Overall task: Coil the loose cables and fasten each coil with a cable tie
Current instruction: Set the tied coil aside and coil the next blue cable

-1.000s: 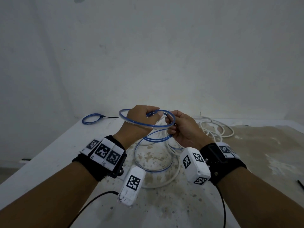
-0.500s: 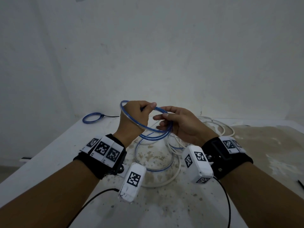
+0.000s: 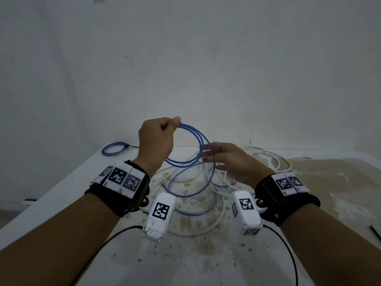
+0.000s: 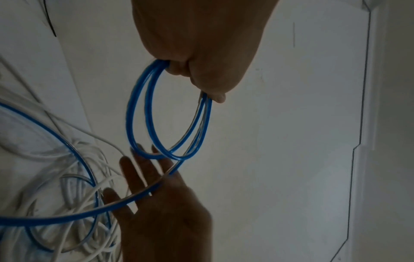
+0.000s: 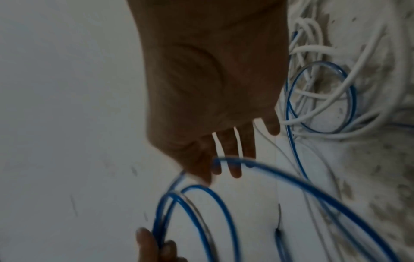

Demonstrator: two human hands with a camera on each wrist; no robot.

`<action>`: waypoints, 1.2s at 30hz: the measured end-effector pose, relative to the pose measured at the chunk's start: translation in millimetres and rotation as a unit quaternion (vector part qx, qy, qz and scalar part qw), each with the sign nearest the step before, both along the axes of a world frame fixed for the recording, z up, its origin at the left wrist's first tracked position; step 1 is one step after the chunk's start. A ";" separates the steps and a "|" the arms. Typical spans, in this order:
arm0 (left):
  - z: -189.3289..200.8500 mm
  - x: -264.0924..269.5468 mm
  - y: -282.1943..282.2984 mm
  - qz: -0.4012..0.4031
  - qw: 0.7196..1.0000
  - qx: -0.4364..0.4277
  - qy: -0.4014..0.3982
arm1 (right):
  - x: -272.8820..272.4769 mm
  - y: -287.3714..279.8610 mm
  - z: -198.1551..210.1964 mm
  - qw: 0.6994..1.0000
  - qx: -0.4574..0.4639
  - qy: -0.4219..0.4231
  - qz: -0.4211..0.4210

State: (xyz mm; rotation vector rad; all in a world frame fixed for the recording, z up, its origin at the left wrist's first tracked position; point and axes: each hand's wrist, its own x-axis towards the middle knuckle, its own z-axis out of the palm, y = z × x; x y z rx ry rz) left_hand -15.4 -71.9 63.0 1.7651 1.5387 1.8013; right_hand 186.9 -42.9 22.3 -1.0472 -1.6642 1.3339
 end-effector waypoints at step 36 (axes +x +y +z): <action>4.4 38.7 -19.2 -0.185 0.879 -0.182 -0.399 | -33.0 -19.6 36.6 0.910 -0.129 0.395 -0.013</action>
